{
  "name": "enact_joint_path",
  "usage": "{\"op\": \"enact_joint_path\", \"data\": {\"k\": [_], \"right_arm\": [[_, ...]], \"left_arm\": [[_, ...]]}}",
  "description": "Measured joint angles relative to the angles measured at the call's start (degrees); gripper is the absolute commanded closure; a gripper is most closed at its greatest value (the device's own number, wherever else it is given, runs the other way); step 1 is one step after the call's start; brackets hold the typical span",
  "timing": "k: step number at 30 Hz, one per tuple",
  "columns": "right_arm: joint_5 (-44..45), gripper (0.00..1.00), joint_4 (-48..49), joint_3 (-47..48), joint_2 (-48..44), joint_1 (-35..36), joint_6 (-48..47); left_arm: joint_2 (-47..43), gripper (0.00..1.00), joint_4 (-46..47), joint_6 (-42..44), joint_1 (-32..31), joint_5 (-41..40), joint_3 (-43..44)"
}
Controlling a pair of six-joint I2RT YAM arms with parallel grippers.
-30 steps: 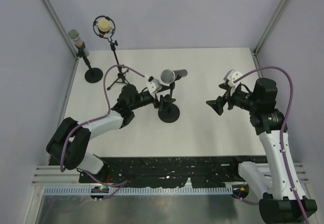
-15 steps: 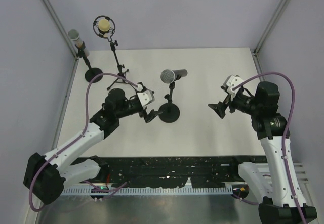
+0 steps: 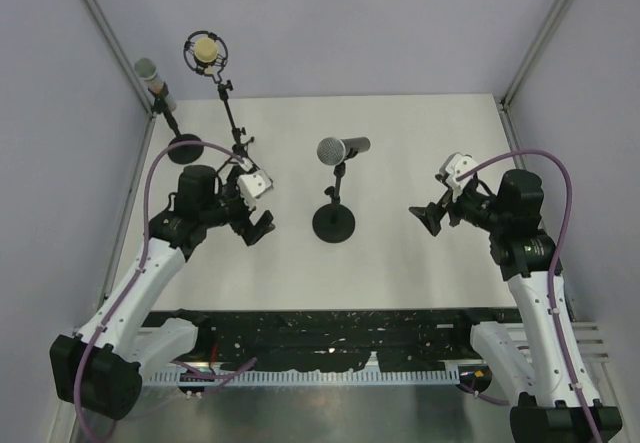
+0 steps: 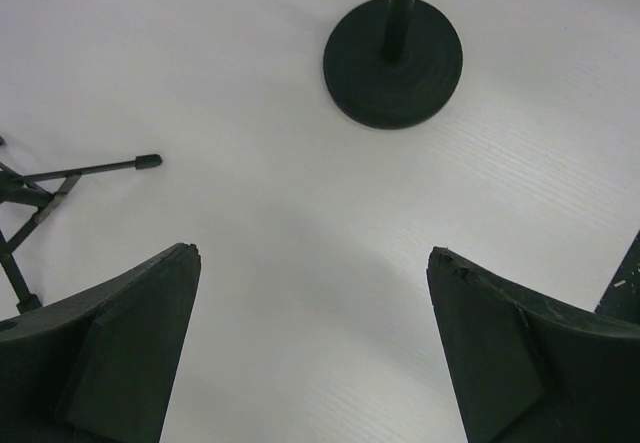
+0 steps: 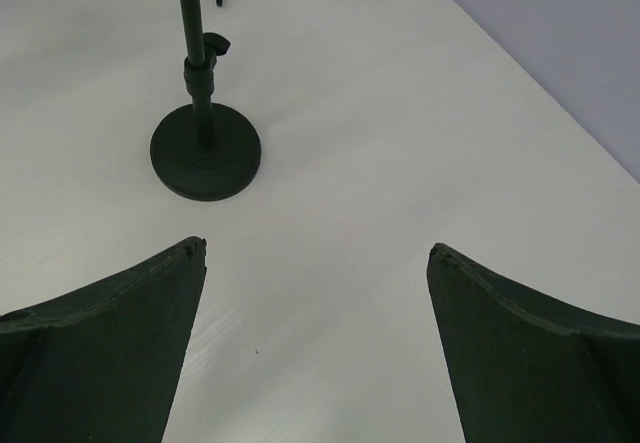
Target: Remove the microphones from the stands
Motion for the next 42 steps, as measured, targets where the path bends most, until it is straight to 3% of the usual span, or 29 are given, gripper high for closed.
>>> {"op": "enact_joint_path", "data": {"k": [12, 20, 25, 30, 42], "right_arm": [[1.0, 0.05, 1.6, -0.4, -0.1, 2.5, -0.3], [0.0, 0.05, -4.7, 6.5, -0.8, 2.6, -5.0], [-2.3, 0.05, -6.0, 11.9, -2.5, 2.6, -6.2], [-4.1, 0.05, -4.8, 15.4, -1.7, 2.7, -3.3], [-3.8, 0.05, 1.1, 23.8, 12.5, 9.0, 4.8]], "left_arm": [[-1.9, 0.0, -5.0, 2.4, 0.0, 3.2, -1.0], [0.5, 0.0, -11.2, 4.6, 0.0, 8.7, 8.3], [5.2, 0.0, -11.8, 4.5, -0.3, 13.9, 15.1], [11.2, 0.0, -9.4, 3.0, -2.8, 16.0, 16.0], [26.8, 0.0, 0.2, -9.0, -6.6, 22.1, 22.0]]}}
